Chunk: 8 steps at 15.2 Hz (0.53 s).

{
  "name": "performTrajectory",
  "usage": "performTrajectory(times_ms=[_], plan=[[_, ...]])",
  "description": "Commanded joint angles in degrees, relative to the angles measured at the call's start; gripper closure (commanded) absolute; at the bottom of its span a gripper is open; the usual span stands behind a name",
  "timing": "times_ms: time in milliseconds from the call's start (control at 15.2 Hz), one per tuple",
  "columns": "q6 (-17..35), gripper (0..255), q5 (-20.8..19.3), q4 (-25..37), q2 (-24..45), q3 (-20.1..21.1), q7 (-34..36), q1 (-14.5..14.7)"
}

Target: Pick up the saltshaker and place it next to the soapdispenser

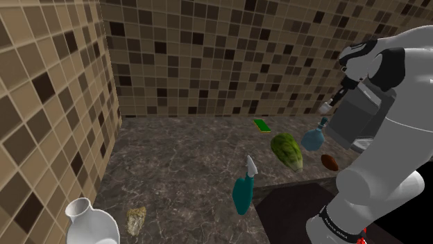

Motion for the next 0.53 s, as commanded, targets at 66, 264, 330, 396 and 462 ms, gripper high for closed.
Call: performTrajectory(times_ms=[66,264,330,396,462], plan=[[2.2,255,0.4,-2.0,0.3,0.1,-0.5,0.0],[4.3,255,1.1,-3.6,0.9,0.3,-1.1,0.0],[4.9,255,1.3,-4.1,1.2,0.4,-1.4,-0.1],[5.6,255,1.5,-4.6,1.4,0.4,-1.6,-0.1],[6.3,255,1.8,-5.1,1.6,0.5,-1.8,-0.1]])
